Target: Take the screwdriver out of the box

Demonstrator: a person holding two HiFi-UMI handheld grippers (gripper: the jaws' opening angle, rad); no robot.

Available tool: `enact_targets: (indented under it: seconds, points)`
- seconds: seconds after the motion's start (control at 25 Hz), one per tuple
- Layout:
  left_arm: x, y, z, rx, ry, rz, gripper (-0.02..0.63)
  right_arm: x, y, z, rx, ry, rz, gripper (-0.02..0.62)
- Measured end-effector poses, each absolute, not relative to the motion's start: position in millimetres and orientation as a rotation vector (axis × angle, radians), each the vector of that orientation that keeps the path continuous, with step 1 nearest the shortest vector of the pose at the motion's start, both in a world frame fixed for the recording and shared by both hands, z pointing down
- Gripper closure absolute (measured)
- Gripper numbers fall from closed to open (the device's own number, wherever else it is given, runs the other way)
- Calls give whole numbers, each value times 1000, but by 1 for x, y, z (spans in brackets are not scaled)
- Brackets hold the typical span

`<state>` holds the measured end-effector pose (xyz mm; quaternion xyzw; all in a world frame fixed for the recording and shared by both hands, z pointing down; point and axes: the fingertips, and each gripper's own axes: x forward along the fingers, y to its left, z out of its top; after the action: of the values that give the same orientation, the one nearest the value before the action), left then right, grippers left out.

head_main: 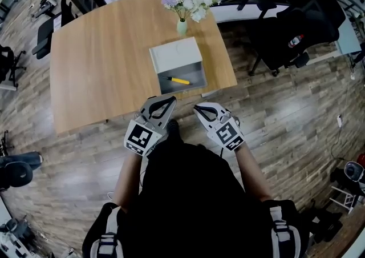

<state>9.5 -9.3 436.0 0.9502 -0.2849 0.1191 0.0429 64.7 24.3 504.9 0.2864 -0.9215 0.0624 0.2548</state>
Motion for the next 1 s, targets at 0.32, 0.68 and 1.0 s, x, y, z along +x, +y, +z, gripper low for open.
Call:
enact_targets:
  seconds: [0.32,0.68,1.0]
  points:
    - [-14,-28,440,2928,-822,381,584,40,4,510,816,-2487,178,569]
    - [-47,-35,443,2925,-832,348,584,9,2,517,805,-2467,161,569]
    - [-53,-31,461,2874,-855,315,584,15,2,527,787,-2443,203,569]
